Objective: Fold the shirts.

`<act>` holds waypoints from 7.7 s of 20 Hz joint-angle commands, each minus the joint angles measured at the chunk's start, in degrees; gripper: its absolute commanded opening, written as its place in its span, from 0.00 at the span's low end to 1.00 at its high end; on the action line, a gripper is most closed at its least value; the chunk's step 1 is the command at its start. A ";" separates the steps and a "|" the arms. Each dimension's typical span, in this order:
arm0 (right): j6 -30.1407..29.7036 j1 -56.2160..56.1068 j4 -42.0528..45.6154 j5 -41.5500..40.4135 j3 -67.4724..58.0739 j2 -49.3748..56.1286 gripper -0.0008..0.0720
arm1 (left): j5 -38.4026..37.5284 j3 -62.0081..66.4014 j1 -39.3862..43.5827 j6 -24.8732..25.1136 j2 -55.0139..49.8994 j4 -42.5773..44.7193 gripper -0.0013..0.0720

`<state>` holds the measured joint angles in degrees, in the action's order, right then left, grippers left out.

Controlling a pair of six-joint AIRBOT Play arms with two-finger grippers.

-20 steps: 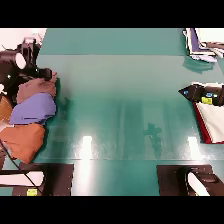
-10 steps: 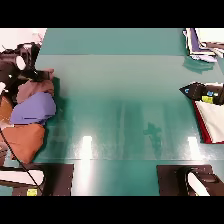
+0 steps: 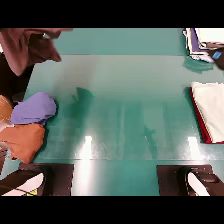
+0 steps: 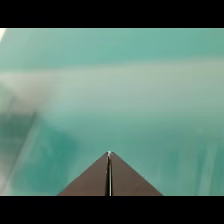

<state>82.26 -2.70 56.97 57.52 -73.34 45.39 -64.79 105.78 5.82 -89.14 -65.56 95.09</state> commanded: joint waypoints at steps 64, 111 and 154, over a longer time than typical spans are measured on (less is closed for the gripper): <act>-2.36 -15.93 -11.89 -2.27 19.65 38.97 0.04 | 6.67 -27.98 9.97 3.54 -11.63 -15.91 0.05; 2.86 -6.71 10.19 23.17 -37.62 52.50 0.52 | 3.02 -18.08 6.03 5.16 -20.81 -15.04 0.67; -2.23 42.75 8.74 20.28 48.83 5.77 0.61 | 3.61 -53.92 1.81 16.94 4.79 -40.22 0.05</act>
<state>80.77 37.56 67.37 81.34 -29.10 49.80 -61.14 51.79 7.66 -72.10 -61.36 54.76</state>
